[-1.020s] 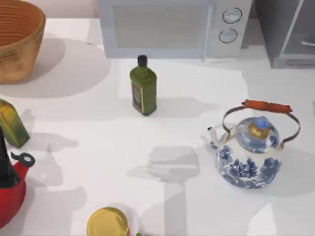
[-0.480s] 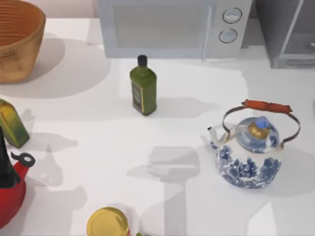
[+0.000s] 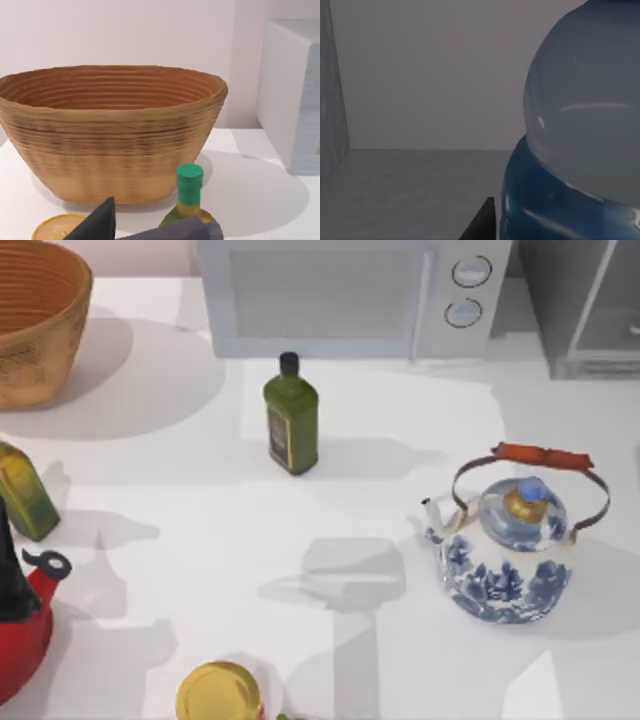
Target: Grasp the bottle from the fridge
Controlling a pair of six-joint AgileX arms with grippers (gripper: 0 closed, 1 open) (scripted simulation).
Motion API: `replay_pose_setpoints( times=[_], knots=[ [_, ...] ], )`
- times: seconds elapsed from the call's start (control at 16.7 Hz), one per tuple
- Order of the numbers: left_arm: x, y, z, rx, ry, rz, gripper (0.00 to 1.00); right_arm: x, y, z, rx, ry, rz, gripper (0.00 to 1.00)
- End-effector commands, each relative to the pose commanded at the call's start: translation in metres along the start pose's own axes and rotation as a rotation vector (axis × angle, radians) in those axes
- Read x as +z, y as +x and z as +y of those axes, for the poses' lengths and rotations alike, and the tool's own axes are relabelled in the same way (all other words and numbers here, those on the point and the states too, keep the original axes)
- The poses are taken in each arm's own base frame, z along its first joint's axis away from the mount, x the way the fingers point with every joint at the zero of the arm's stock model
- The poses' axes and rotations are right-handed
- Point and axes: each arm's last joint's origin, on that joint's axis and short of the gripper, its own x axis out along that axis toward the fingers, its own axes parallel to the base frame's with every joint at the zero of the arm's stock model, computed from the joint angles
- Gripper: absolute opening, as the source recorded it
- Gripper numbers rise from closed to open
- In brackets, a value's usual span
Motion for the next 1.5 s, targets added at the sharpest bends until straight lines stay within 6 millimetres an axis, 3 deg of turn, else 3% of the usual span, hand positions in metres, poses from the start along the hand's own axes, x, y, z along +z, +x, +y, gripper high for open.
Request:
replay_pose_setpoints(
  times=[0.36,0.84,1.14,1.38,1.5],
  knots=[
    [0.0,0.0,0.0,0.0,0.0,0.0,1.0,0.002,0.0,-0.001,-0.002,0.001,-0.002,0.0],
    [0.0,0.0,0.0,0.0,0.0,0.0,1.0,0.049,-0.001,-0.002,-0.003,0.001,0.001,0.0],
    [0.0,0.0,0.0,0.0,0.0,0.0,1.0,0.049,-0.001,-0.002,0.0,0.003,0.002,0.0],
    [0.0,0.0,0.0,0.0,0.0,0.0,1.0,0.063,-0.025,-0.003,0.005,-0.011,-0.043,0.0],
    [0.0,0.0,0.0,0.0,0.0,0.0,1.0,0.05,-0.046,-0.003,-0.001,0.0,0.003,0.0]
  ],
)
